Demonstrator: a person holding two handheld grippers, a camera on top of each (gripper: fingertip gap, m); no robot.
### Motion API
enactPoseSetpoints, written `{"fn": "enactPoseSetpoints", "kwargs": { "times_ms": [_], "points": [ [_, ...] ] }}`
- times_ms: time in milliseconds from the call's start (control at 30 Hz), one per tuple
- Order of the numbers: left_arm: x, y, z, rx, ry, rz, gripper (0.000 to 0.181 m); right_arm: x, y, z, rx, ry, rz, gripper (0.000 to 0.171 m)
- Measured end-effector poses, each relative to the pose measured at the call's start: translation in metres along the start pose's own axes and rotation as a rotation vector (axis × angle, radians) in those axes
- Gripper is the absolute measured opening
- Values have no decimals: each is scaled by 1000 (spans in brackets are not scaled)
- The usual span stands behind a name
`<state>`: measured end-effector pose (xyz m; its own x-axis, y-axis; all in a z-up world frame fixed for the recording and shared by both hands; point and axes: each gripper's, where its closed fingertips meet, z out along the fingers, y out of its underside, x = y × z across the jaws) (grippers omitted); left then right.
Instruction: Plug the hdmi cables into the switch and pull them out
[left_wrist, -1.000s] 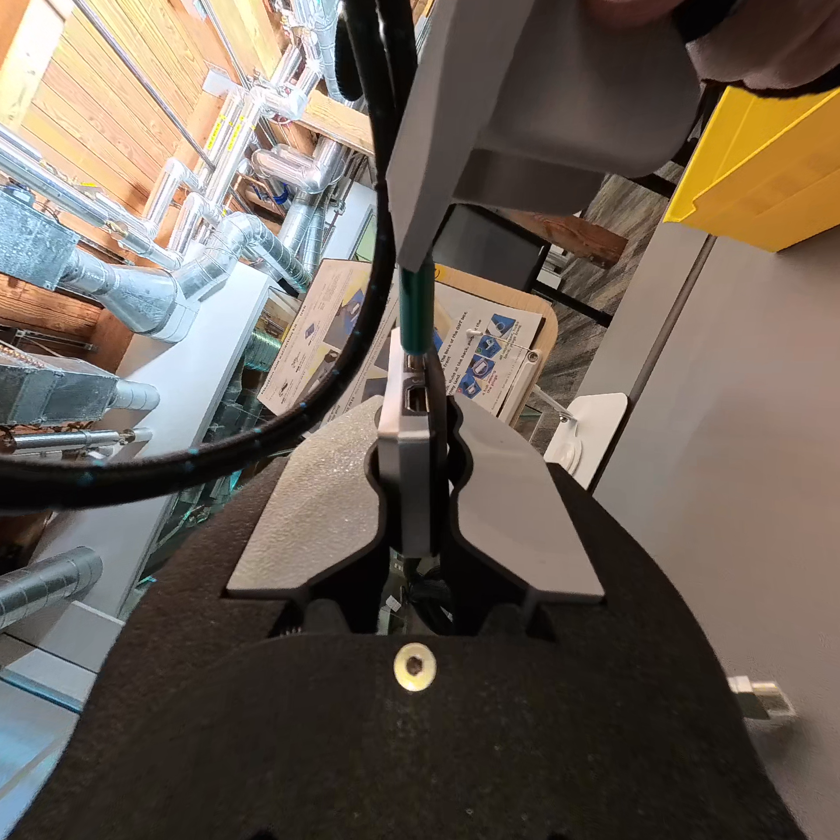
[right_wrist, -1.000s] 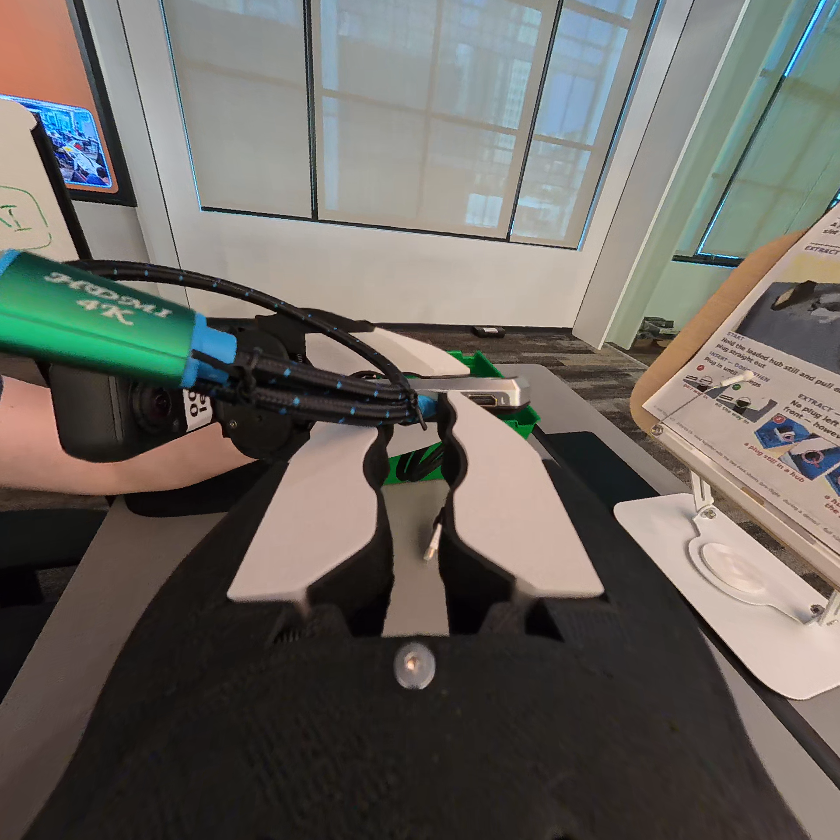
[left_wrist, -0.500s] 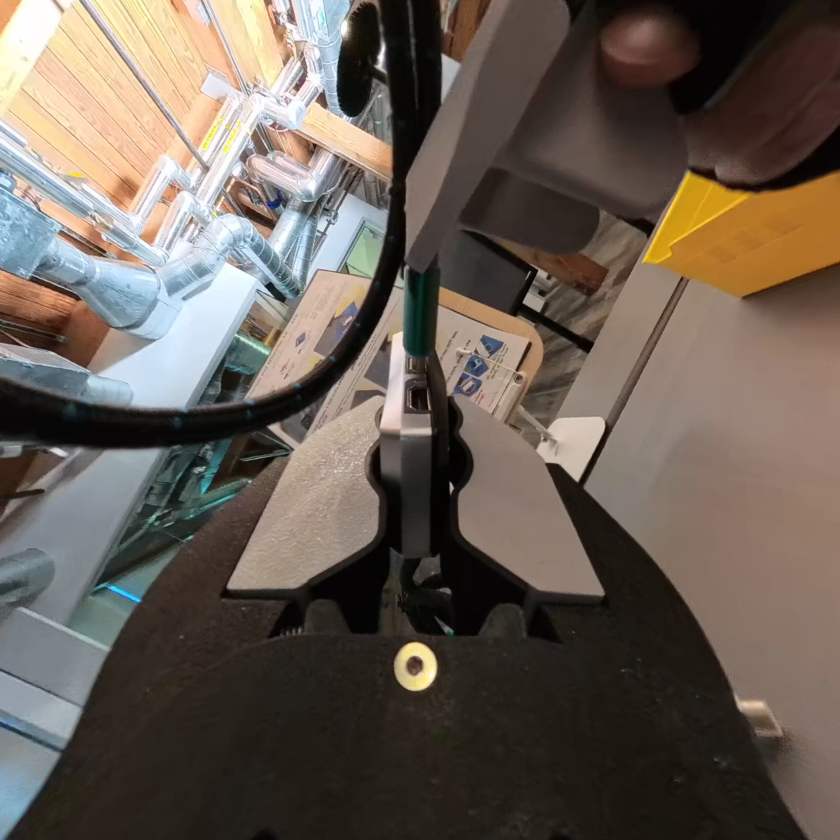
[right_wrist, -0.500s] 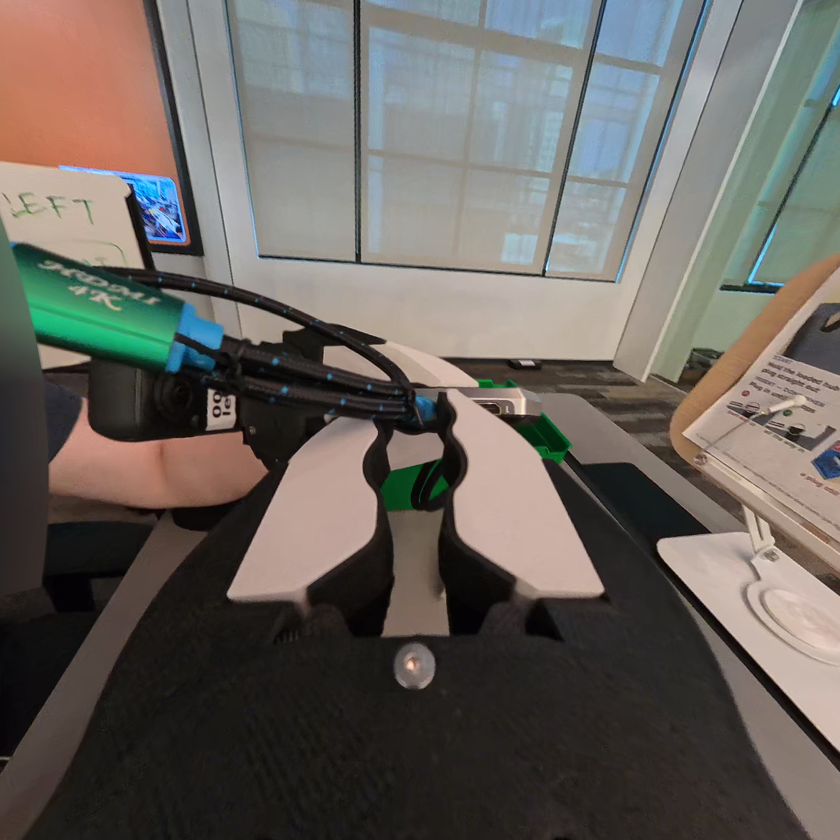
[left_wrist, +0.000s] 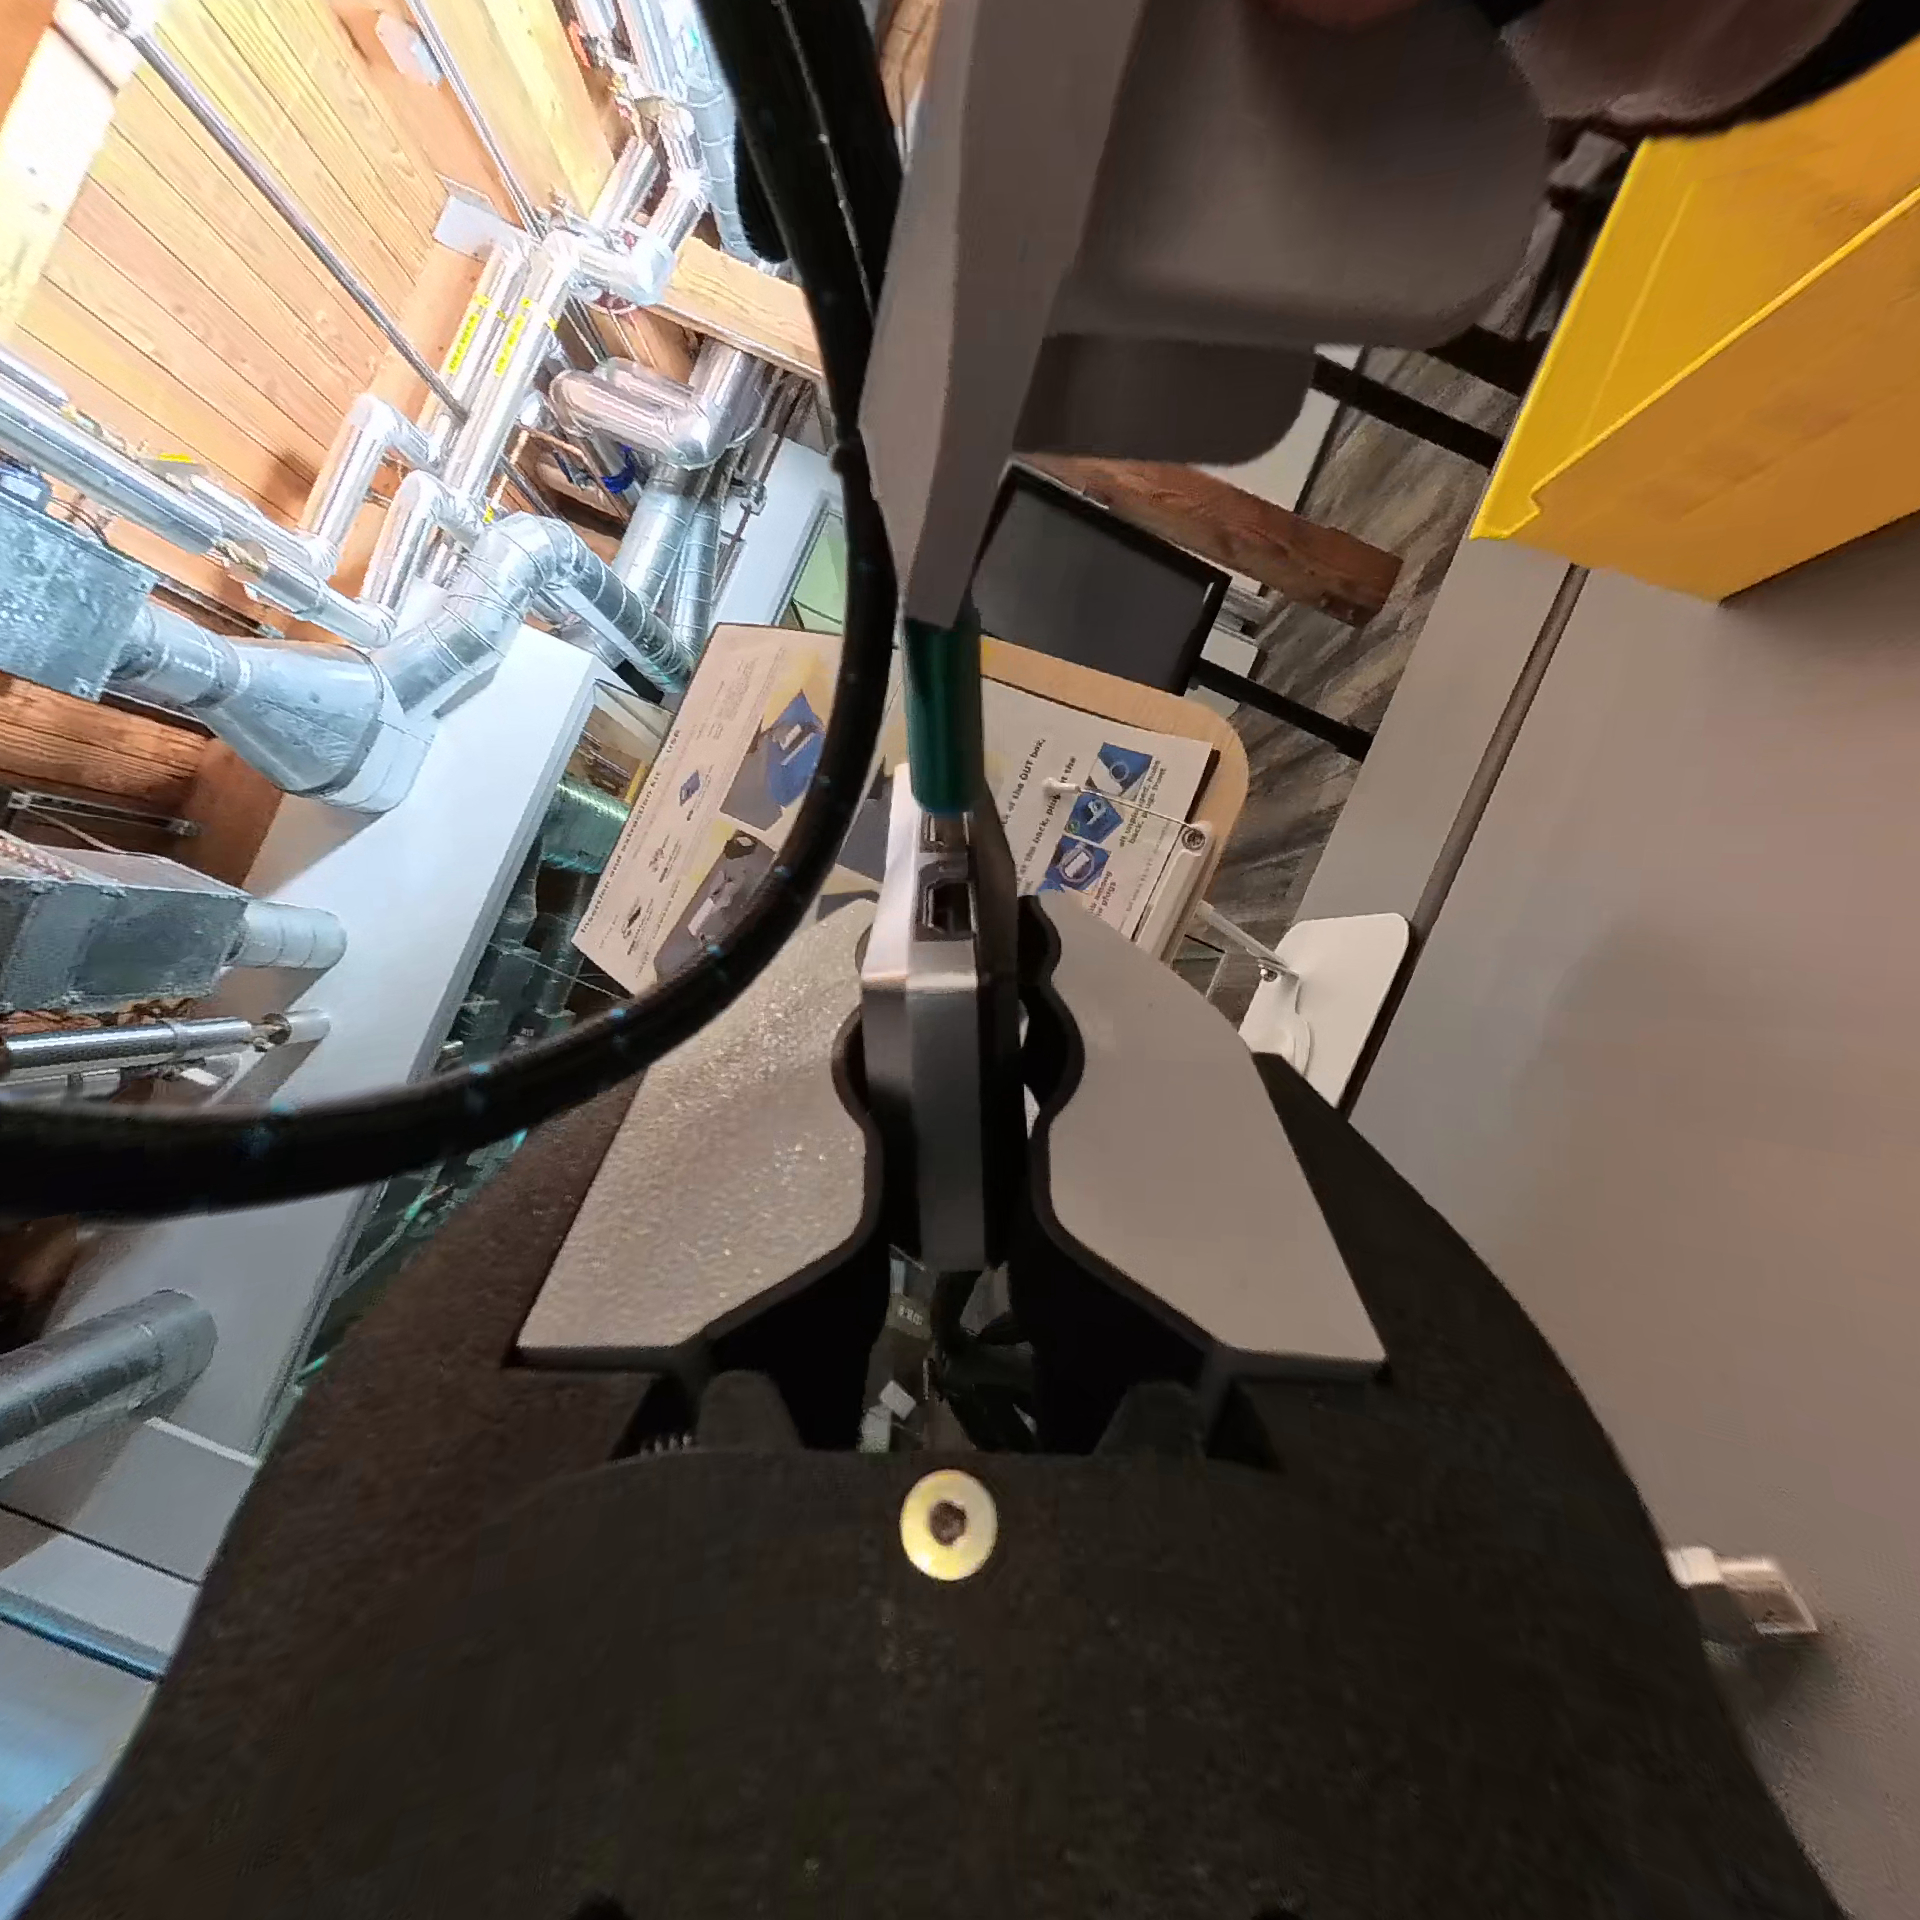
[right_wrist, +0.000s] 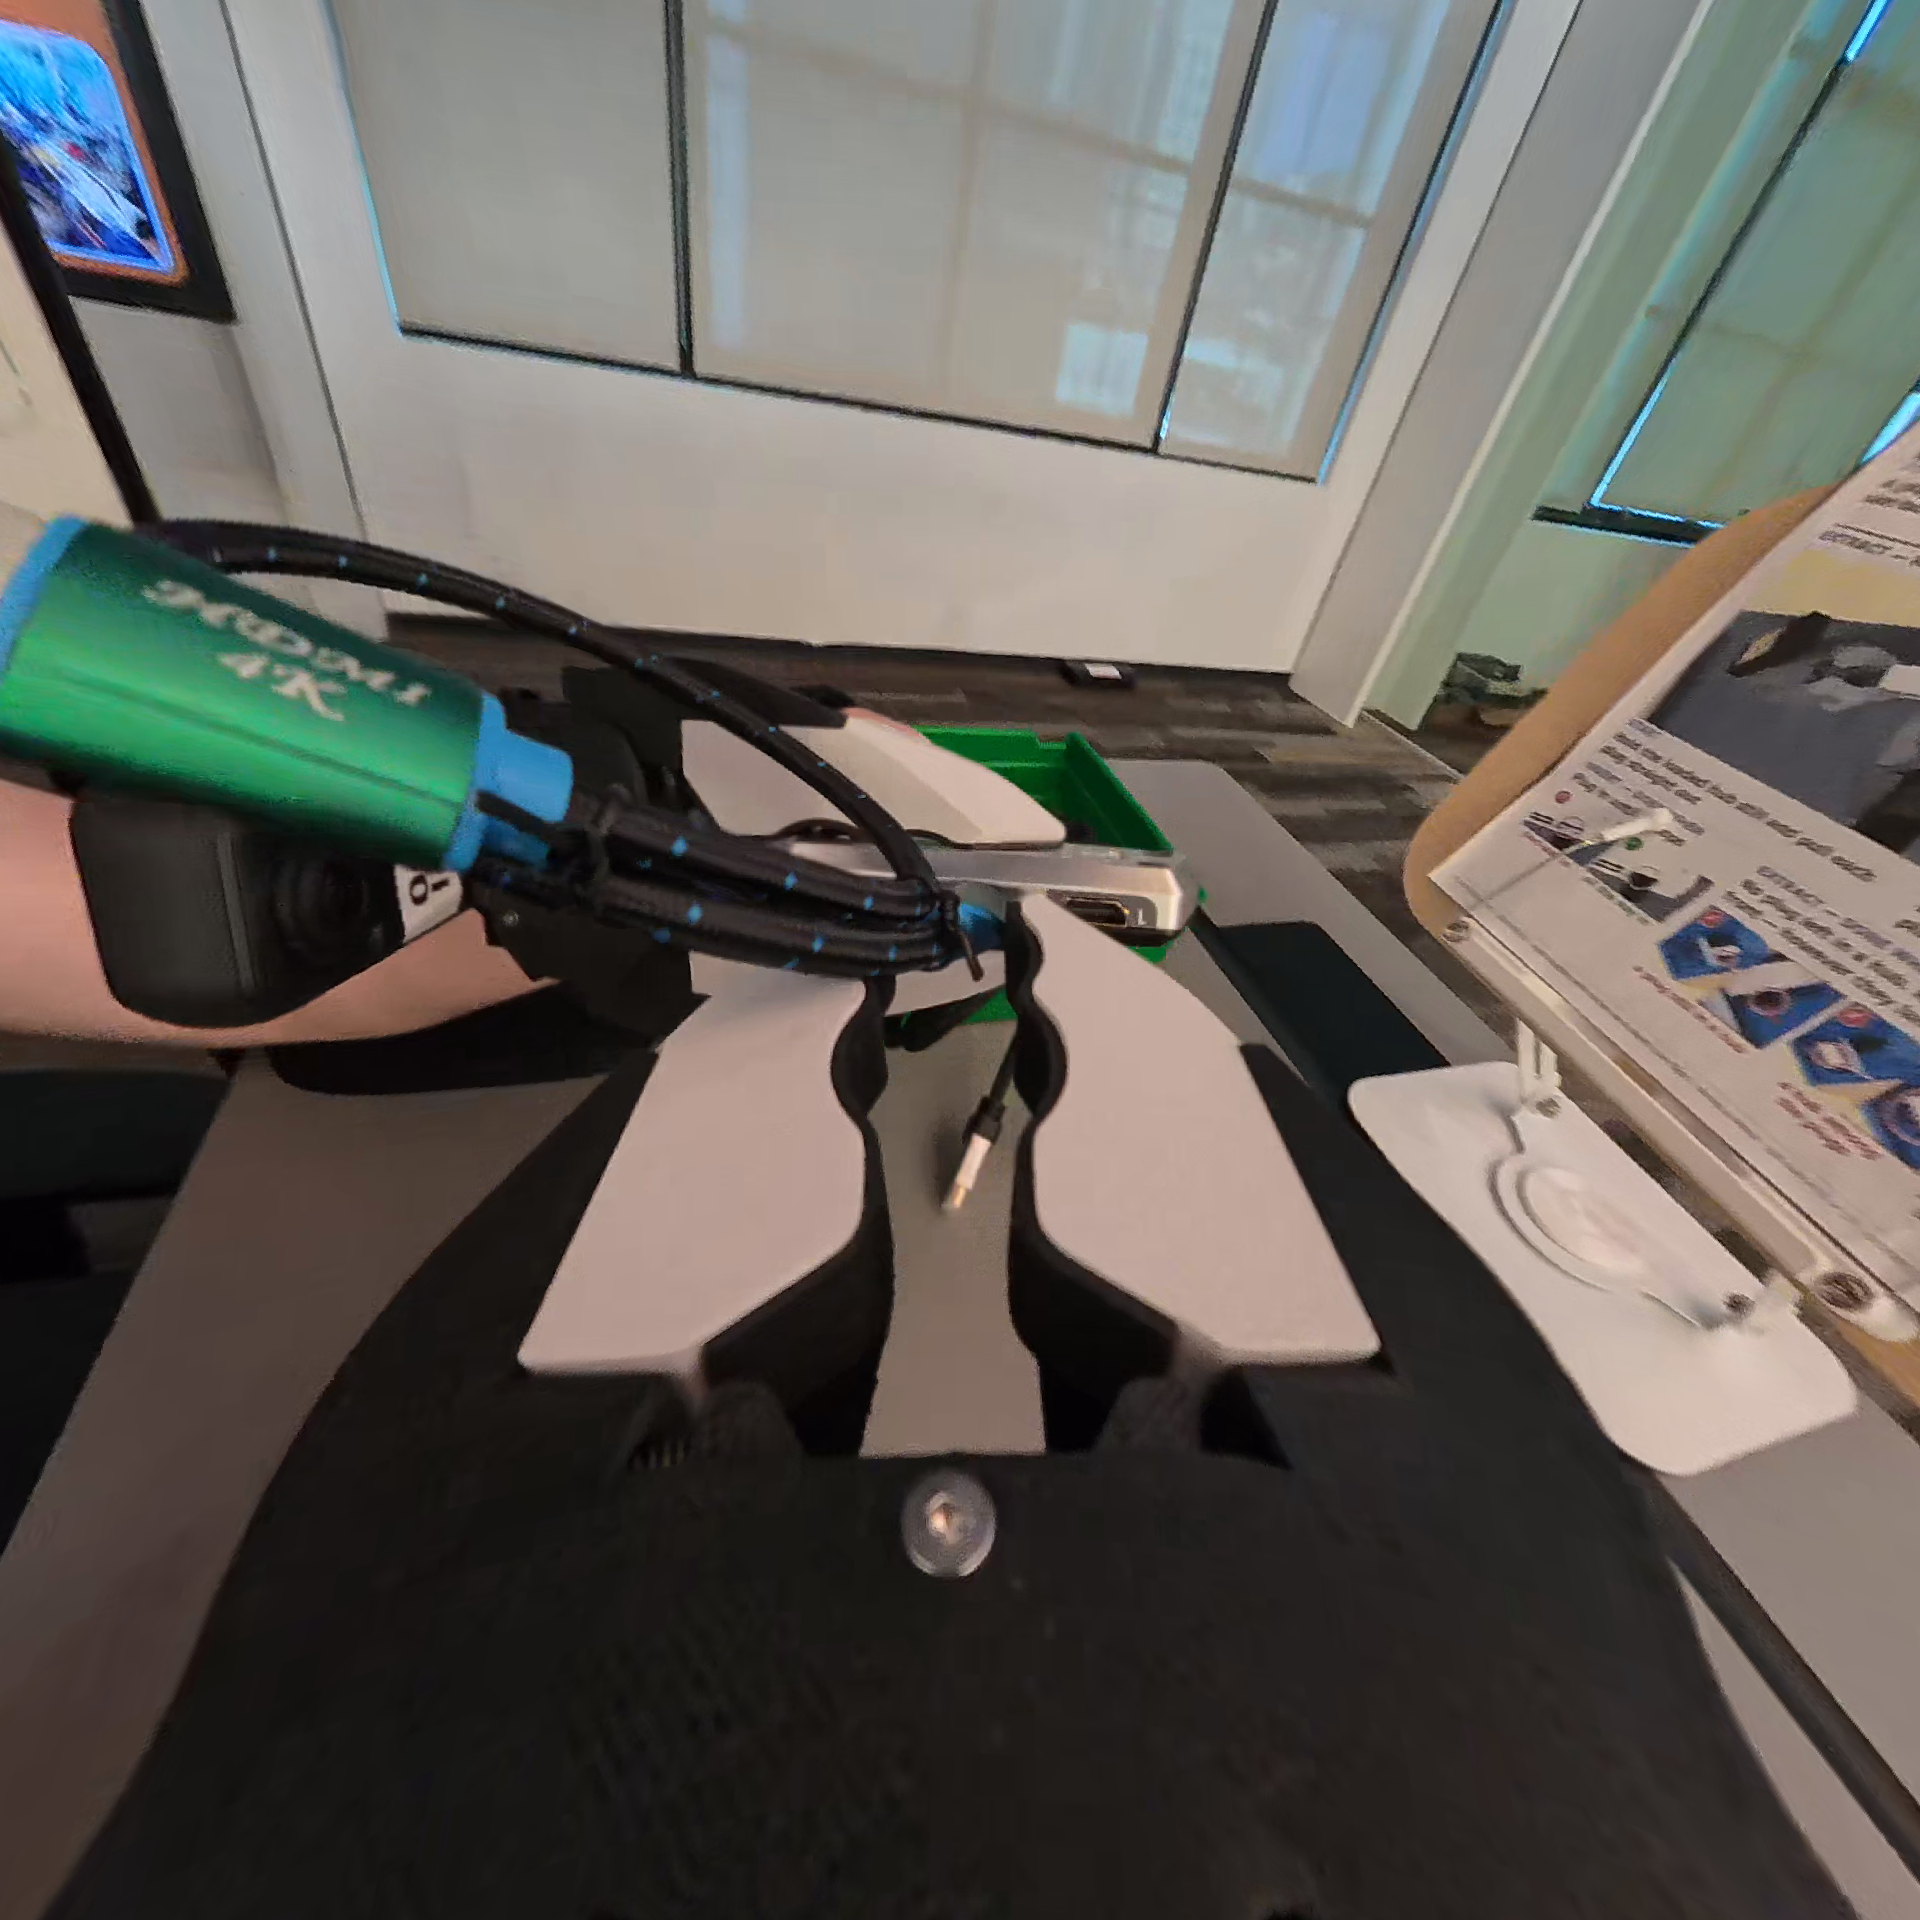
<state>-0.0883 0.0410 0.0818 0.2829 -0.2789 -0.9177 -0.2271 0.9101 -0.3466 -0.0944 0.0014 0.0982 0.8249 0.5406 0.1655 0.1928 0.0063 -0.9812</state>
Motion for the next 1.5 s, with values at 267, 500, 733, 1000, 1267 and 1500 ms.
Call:
{"fn": "enactPoseSetpoints", "kwargs": {
  "times_ms": [267, 500, 733, 1000, 1267, 1500],
  "points": [
    [-8, 8, 2, -47, -27, -12, 23, 7, -3, 1, 6, 75, -7, 14],
    [-10, 7, 0, -38, -21, -23, 23, 4, -7, 0, 33, 73, -33, 10],
    [-12, -3, -6, 15, -37, -50, 22, -6, -10, -4, 18, 48, -90, 10],
    [-6, -8, -8, 27, -26, 4, 21, -9, -5, -8, -5, -2, -81, 10],
    [-9, -9, -8, 18, -31, -33, 21, -10, -8, -7, 60, -36, -56, 10],
    [-6, -9, -8, 16, -25, -17, 21, -10, -5, -5, 48, -36, -52, 10]
  ]
}}
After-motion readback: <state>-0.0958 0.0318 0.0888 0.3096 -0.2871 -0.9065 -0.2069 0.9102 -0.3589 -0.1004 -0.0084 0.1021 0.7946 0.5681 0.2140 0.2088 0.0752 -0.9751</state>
